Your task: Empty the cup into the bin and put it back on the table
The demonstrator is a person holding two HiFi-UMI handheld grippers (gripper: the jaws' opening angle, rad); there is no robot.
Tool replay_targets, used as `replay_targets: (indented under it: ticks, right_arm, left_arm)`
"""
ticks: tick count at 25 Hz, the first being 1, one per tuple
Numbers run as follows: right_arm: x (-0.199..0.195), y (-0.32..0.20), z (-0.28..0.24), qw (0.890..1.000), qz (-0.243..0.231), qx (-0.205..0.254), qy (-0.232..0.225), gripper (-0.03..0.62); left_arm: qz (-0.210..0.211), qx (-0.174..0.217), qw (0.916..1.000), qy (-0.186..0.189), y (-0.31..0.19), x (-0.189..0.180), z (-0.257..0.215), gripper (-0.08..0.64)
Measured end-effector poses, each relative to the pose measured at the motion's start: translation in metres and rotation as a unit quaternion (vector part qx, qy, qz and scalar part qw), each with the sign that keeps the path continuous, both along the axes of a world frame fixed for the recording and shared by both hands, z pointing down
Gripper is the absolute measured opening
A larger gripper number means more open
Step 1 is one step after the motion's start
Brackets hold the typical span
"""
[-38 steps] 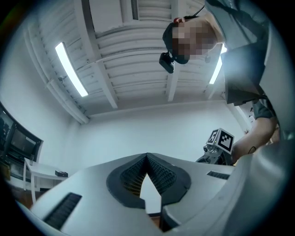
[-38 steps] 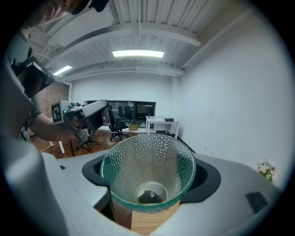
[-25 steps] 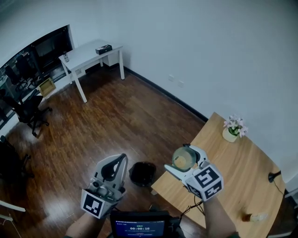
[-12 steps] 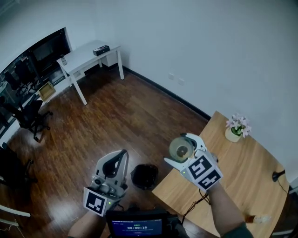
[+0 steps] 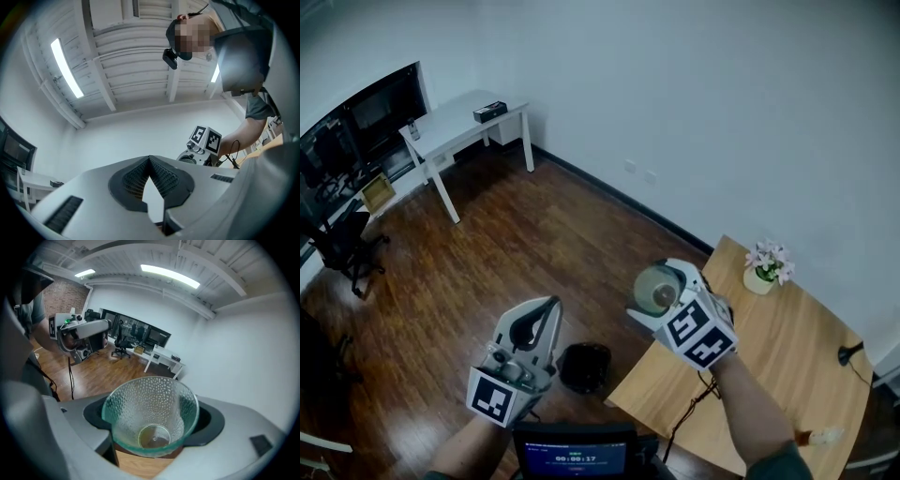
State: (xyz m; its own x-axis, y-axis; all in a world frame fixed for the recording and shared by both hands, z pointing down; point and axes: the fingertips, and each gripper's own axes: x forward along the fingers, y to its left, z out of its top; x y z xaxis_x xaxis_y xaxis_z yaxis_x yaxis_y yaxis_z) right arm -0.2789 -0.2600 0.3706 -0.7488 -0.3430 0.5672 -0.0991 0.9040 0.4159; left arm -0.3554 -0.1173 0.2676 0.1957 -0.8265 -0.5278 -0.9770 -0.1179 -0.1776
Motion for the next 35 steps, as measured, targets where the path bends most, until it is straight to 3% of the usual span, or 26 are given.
replay_targets:
  ticks: [5, 9, 35]
  right_arm:
    - [-0.006, -0.014, -0.001, 0.993, -0.006, 0.093, 0.073, 0.416]
    - [-0.009, -0.020, 0.000, 0.985, -0.012, 0.130, 0.108, 0.416]
    - [-0.014, -0.024, 0.013, 0.951, -0.029, 0.209, 0.227, 0.414]
  left_arm:
    - [0.005, -0.006, 1.0000, 0.000, -0.007, -0.010, 0.007, 0.000]
    - [0.009, -0.010, 0.9999, 0.001, -0.012, -0.013, 0.011, 0.000]
    - [-0.002, -0.012, 0.9998, 0.014, -0.008, -0.036, 0.019, 0.000]
